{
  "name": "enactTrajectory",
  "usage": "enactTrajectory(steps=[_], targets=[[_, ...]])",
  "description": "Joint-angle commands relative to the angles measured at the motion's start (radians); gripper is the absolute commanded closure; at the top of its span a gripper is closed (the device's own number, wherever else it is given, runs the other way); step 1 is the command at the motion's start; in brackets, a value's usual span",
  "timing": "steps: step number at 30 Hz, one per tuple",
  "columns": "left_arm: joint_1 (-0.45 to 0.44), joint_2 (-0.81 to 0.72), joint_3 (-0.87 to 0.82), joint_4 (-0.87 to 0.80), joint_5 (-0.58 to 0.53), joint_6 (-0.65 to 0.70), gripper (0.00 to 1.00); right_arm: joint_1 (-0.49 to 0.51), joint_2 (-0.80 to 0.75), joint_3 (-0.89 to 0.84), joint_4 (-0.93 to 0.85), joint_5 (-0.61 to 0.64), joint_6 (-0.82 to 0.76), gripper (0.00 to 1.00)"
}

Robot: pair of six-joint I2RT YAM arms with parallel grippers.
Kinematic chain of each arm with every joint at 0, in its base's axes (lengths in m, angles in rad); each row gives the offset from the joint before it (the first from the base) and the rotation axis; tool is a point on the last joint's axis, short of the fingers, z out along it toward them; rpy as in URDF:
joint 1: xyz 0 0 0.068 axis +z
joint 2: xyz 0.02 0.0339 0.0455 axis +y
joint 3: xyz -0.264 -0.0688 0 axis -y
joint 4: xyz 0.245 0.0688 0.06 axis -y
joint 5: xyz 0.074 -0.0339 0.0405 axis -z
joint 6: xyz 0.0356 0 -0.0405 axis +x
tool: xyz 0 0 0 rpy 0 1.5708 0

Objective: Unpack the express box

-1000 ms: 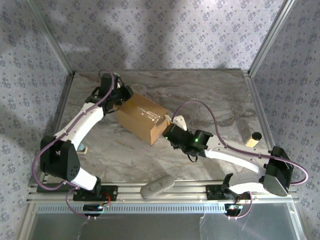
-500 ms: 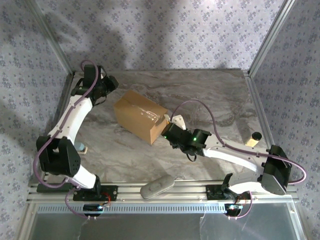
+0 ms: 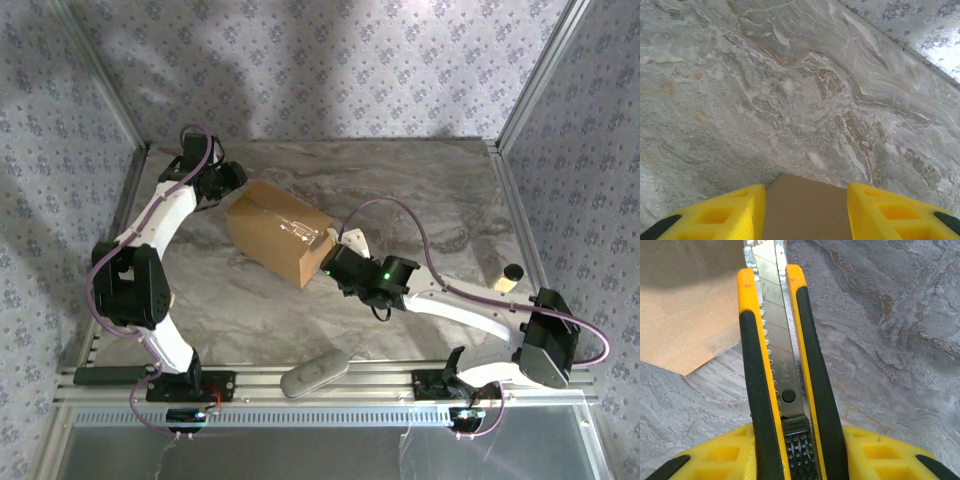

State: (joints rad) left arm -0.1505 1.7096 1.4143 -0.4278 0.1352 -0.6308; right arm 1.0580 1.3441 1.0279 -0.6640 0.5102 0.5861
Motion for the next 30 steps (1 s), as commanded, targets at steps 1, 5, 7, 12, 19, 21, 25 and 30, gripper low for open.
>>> enactTrajectory(steps=[1, 5, 7, 12, 19, 21, 25, 30], targets=[[0.000, -0.005, -0.020, 0.036, 0.050, 0.028, 0.53, -0.003, 0.007, 0.044, -0.012, 0.027, -0.011, 1.00], [-0.001, -0.003, -0.036, 0.047, 0.062, 0.034, 0.53, -0.005, 0.009, 0.050, -0.008, 0.027, -0.012, 1.00], [-0.002, -0.003, -0.043, 0.047, 0.061, 0.034, 0.53, -0.005, 0.012, 0.054, -0.008, 0.026, -0.015, 1.00], [-0.001, 0.000, -0.048, 0.051, 0.066, 0.033, 0.53, -0.005, 0.018, 0.061, -0.014, 0.027, -0.017, 1.00], [-0.001, 0.007, -0.042, 0.048, 0.065, 0.035, 0.53, -0.005, 0.017, 0.066, -0.023, 0.032, -0.016, 1.00], [-0.001, 0.008, -0.040, 0.047, 0.065, 0.035, 0.53, -0.005, 0.018, 0.067, -0.026, 0.034, -0.016, 1.00], [-0.002, 0.012, -0.037, 0.047, 0.067, 0.037, 0.53, -0.006, 0.019, 0.067, -0.025, 0.032, -0.015, 1.00], [-0.002, 0.020, -0.033, 0.043, 0.070, 0.040, 0.53, -0.006, 0.022, 0.068, -0.019, 0.022, -0.016, 1.00]])
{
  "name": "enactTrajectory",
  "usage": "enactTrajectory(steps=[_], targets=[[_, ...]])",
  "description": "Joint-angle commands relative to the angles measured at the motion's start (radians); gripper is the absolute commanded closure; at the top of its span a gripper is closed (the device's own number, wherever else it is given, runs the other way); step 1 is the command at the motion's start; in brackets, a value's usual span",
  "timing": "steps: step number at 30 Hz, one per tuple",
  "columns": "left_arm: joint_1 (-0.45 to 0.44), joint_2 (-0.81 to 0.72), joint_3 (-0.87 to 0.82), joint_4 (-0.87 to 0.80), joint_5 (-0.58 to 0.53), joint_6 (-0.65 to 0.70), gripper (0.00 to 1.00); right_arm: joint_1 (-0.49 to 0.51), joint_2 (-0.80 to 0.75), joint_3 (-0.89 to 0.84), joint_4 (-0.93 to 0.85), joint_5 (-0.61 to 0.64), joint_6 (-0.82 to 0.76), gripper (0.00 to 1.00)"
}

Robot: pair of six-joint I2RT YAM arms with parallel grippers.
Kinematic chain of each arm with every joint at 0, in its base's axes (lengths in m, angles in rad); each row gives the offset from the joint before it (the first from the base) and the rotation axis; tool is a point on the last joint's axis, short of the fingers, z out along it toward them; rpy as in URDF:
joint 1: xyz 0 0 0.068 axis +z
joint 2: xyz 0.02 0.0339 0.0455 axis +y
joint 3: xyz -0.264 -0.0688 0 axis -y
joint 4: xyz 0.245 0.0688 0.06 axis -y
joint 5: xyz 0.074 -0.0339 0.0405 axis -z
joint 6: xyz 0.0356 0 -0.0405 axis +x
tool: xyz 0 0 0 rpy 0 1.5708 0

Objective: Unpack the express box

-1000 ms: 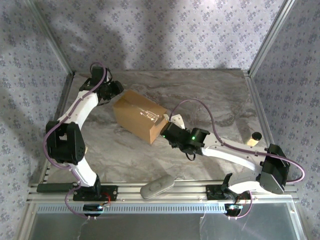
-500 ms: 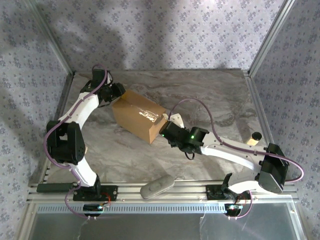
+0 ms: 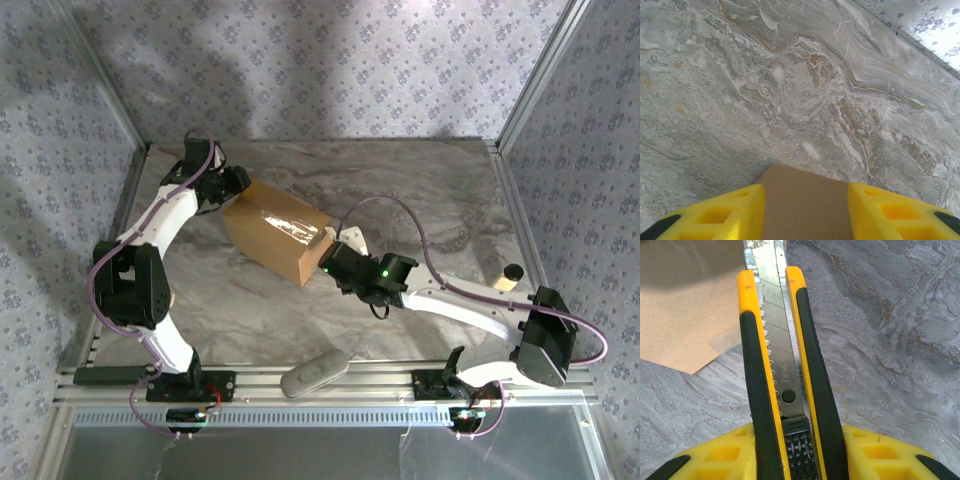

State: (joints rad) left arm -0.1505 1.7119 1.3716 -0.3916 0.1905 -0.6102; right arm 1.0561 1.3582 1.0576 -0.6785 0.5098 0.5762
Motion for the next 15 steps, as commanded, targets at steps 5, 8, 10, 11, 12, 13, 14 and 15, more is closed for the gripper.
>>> enactTrajectory(steps=[5, 8, 10, 11, 12, 13, 14, 15], targets=[[-0.003, 0.020, 0.009, 0.007, 0.023, 0.023, 0.53, -0.004, 0.020, 0.050, -0.002, 0.022, -0.012, 1.00], [-0.005, 0.022, 0.010, 0.007, 0.030, 0.027, 0.53, -0.003, 0.022, 0.053, 0.003, 0.021, -0.018, 1.00], [-0.006, 0.022, 0.012, 0.008, 0.032, 0.030, 0.53, -0.004, 0.027, 0.057, 0.002, 0.020, -0.022, 1.00], [-0.007, 0.023, 0.013, 0.008, 0.033, 0.032, 0.53, -0.005, 0.030, 0.059, 0.003, 0.020, -0.024, 1.00], [-0.008, 0.024, 0.013, 0.009, 0.036, 0.034, 0.53, -0.005, 0.031, 0.061, 0.004, 0.019, -0.025, 1.00], [-0.009, 0.026, 0.014, 0.008, 0.038, 0.038, 0.53, -0.005, 0.034, 0.062, 0.005, 0.017, -0.027, 1.00], [-0.011, 0.028, 0.017, 0.008, 0.040, 0.042, 0.53, -0.004, 0.036, 0.064, 0.007, 0.016, -0.028, 1.00], [-0.012, 0.029, 0.018, 0.009, 0.043, 0.044, 0.53, -0.007, 0.037, 0.066, 0.005, 0.015, -0.029, 1.00]])
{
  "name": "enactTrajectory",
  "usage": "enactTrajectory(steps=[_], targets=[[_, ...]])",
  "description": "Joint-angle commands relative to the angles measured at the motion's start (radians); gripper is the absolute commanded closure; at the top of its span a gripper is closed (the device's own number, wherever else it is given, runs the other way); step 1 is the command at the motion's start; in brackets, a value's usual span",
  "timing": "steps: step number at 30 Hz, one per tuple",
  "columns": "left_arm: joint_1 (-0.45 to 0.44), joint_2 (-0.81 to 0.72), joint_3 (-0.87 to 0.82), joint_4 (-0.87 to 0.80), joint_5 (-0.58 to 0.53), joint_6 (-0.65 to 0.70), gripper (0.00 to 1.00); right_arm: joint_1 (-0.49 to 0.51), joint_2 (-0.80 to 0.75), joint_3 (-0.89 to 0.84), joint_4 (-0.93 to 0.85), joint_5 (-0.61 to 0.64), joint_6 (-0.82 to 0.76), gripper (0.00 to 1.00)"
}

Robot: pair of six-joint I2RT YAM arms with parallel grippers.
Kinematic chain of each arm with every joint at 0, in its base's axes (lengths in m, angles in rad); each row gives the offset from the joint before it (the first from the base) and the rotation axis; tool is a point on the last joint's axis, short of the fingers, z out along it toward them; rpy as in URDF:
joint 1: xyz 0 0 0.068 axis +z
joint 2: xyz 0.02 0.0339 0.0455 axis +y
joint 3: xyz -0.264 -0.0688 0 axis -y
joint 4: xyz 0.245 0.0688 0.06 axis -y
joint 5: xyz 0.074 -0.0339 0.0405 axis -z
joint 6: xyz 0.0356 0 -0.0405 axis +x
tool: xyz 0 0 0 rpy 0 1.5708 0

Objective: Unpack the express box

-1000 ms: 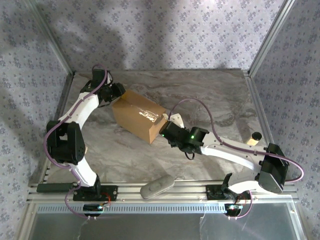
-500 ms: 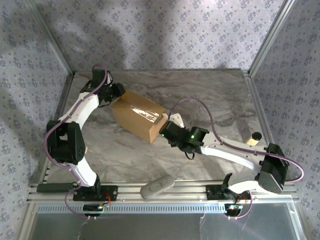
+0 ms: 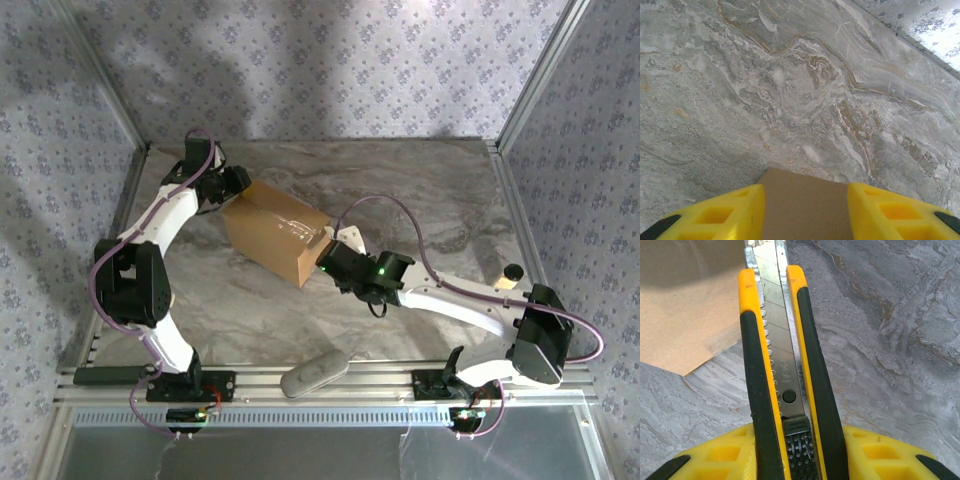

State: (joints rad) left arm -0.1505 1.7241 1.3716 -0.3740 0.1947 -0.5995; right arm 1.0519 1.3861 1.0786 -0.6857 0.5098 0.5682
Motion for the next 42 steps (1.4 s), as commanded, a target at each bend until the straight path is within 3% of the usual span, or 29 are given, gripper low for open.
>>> enactTrajectory(steps=[1, 22, 42], targets=[[-0.014, 0.019, 0.018, -0.008, 0.042, 0.036, 0.53, -0.002, 0.014, 0.048, 0.011, 0.011, -0.022, 1.00], [-0.023, 0.052, 0.032, 0.007, 0.127, 0.095, 0.53, -0.074, -0.013, 0.060, 0.021, -0.144, -0.037, 1.00], [-0.024, 0.098, 0.102, -0.060, 0.152, 0.132, 0.54, -0.087, 0.034, 0.196, -0.110, -0.136, -0.131, 1.00]])
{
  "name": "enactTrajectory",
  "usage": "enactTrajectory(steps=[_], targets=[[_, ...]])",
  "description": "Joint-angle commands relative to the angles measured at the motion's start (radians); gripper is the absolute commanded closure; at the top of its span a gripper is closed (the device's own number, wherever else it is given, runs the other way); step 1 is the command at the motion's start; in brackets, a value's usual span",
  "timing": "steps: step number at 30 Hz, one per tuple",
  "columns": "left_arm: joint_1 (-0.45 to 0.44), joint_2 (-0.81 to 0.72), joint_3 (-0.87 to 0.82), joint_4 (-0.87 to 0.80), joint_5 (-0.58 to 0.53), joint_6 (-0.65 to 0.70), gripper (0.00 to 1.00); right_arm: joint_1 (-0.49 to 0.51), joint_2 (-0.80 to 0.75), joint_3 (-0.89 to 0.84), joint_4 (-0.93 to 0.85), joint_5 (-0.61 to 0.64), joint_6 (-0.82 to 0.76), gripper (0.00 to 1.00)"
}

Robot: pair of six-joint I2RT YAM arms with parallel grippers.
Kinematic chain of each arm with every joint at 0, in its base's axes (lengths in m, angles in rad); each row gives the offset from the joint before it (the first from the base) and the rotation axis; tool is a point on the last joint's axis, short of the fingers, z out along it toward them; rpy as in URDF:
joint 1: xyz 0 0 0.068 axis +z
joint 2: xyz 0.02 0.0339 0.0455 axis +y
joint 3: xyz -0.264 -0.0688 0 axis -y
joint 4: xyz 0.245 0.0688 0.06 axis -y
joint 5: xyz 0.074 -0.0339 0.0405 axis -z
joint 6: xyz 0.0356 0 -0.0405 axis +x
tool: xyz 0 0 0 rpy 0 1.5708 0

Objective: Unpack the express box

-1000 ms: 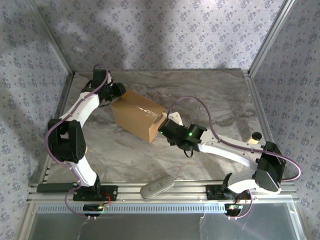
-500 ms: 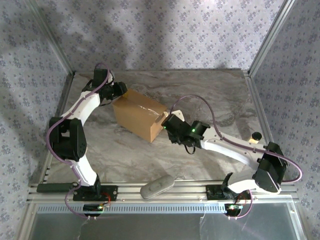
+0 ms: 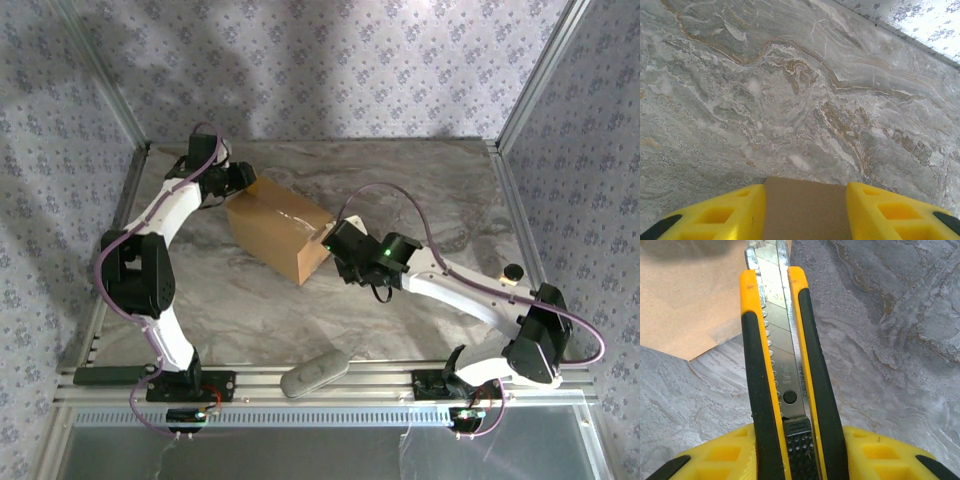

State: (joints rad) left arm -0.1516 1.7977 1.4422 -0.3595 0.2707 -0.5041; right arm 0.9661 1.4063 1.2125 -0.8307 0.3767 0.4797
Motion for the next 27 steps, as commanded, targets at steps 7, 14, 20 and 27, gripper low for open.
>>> enactTrajectory(steps=[7, 14, 20, 27], targets=[[-0.034, 0.050, 0.053, -0.085, 0.099, 0.045, 0.54, 0.000, 0.057, 0.105, 0.007, -0.013, -0.069, 1.00], [-0.048, 0.061, 0.056, -0.084, 0.120, 0.041, 0.54, 0.002, 0.077, 0.121, 0.001, -0.007, -0.073, 1.00], [-0.066, 0.069, 0.057, -0.081, 0.134, 0.038, 0.54, 0.012, 0.095, 0.142, -0.005, 0.006, -0.085, 1.00], [-0.082, 0.069, 0.055, -0.076, 0.147, 0.033, 0.54, 0.032, 0.118, 0.167, -0.016, 0.027, -0.093, 1.00]])
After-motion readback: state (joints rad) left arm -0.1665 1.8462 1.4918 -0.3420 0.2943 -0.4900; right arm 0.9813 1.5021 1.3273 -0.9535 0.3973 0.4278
